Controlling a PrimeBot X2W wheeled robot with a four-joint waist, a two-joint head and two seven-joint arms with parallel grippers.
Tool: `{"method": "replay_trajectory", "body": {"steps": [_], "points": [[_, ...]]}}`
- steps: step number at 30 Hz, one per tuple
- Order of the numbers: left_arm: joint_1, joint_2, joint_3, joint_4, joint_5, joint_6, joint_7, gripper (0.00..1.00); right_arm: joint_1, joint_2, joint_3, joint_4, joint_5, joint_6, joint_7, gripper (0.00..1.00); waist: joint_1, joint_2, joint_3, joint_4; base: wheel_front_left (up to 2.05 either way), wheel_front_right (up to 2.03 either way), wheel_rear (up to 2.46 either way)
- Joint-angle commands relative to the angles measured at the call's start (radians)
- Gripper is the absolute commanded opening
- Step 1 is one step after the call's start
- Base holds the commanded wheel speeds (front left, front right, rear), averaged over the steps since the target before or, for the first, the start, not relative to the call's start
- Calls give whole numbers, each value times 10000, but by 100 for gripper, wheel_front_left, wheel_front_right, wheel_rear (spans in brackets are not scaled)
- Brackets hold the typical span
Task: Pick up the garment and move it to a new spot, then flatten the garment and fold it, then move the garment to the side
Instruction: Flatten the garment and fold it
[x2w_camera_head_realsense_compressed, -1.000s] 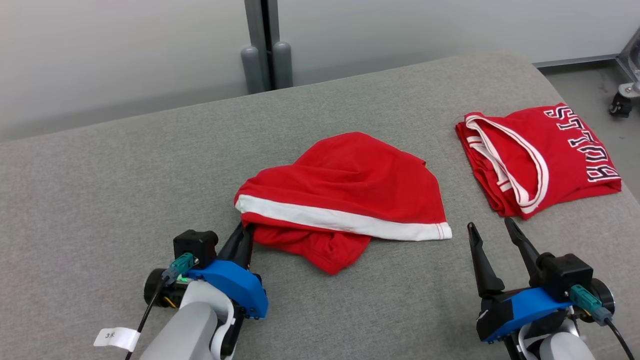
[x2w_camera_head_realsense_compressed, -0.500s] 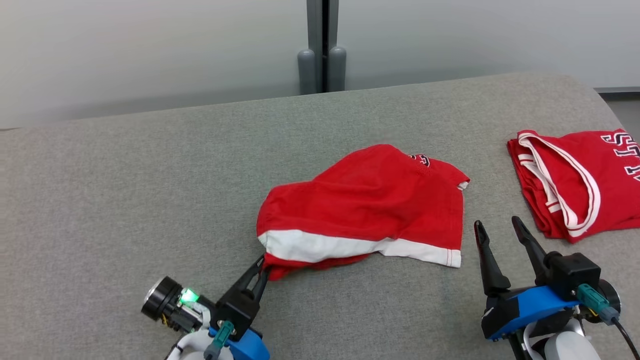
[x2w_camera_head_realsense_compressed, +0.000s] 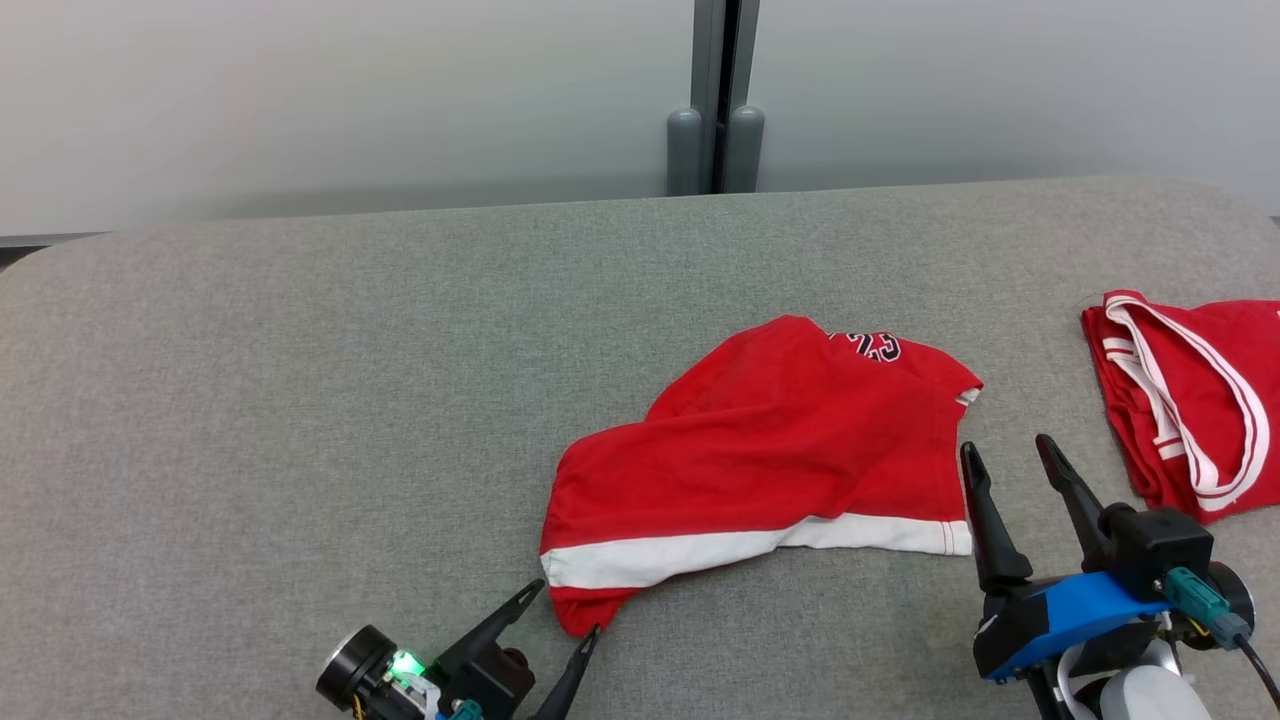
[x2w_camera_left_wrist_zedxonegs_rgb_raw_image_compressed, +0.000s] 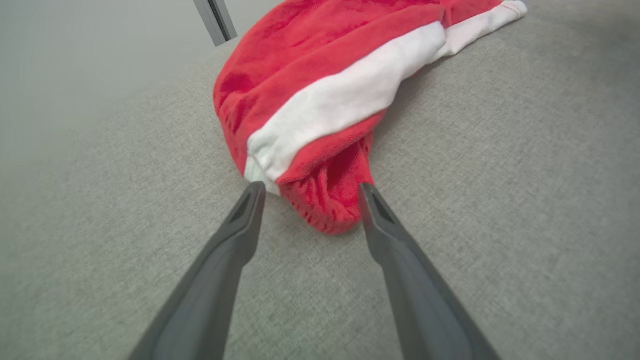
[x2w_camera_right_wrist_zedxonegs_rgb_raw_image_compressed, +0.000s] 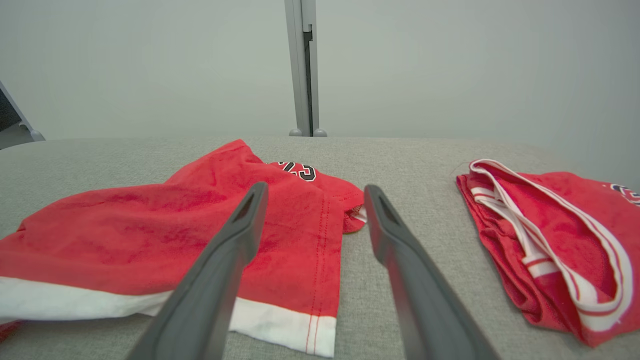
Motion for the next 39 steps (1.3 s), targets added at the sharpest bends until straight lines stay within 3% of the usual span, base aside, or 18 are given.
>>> {"method": "replay_trajectory", "body": {"steps": [1,8,15,24,39], "points": [[103,3,58,-29,-182,-140,-22,100,95,-10,-34,-29,-25,1,-7,100,0,0,-14,22,0,0,0],[384,389,466,-990,-1292,-658,-22,100,273,-12,-386,-103,-35,1,22,100,0,0,-172,207,0,0,0],[849,780,1883,-2642,-2283,-548,-23,100,428,-12,-632,-221,-63,1,96,100,0,0,-410,385,0,0,0],[837,157,3906,-2968,-2839,-148,-23,100,697,-10,-820,-218,194,1,263,100,0,0,-675,437,0,0,0],[802,-573,5425,-1727,-3482,-216,-23,100,992,-10,-620,-260,428,1,773,100,0,0,-1108,218,0,0,0]]}}
